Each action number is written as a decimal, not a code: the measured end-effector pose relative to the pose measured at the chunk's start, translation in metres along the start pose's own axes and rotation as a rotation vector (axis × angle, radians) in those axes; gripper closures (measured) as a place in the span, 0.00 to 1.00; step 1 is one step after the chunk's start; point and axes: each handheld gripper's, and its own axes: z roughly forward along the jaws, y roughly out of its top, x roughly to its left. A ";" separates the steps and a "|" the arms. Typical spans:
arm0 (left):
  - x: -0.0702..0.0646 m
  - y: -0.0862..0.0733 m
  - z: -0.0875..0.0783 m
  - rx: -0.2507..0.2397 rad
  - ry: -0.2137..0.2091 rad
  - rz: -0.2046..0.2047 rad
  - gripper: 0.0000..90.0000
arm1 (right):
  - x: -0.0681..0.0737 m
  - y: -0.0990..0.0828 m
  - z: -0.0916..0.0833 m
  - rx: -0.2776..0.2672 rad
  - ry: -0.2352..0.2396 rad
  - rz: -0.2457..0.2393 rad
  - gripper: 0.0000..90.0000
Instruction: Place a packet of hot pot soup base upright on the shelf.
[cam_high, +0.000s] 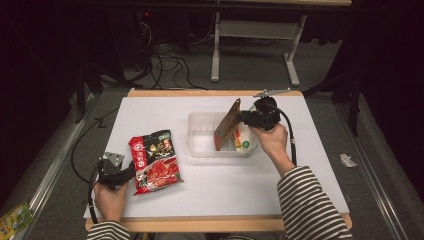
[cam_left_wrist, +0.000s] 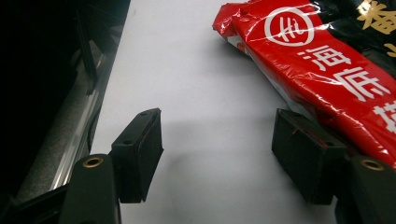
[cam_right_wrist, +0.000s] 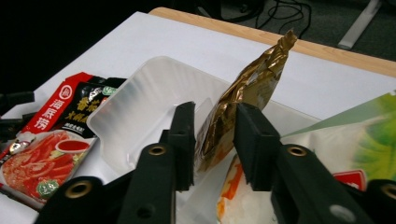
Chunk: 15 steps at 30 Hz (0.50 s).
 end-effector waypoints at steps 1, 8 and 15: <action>0.000 0.000 0.000 0.000 0.000 0.000 0.37 | 0.000 0.000 -0.002 -0.003 -0.007 -0.011 0.74; 0.000 0.000 0.000 0.000 0.001 0.001 0.37 | -0.002 -0.001 -0.014 -0.019 -0.027 -0.027 0.68; 0.000 0.000 0.000 0.000 0.001 0.001 0.37 | -0.002 -0.002 -0.022 -0.032 -0.031 -0.031 0.65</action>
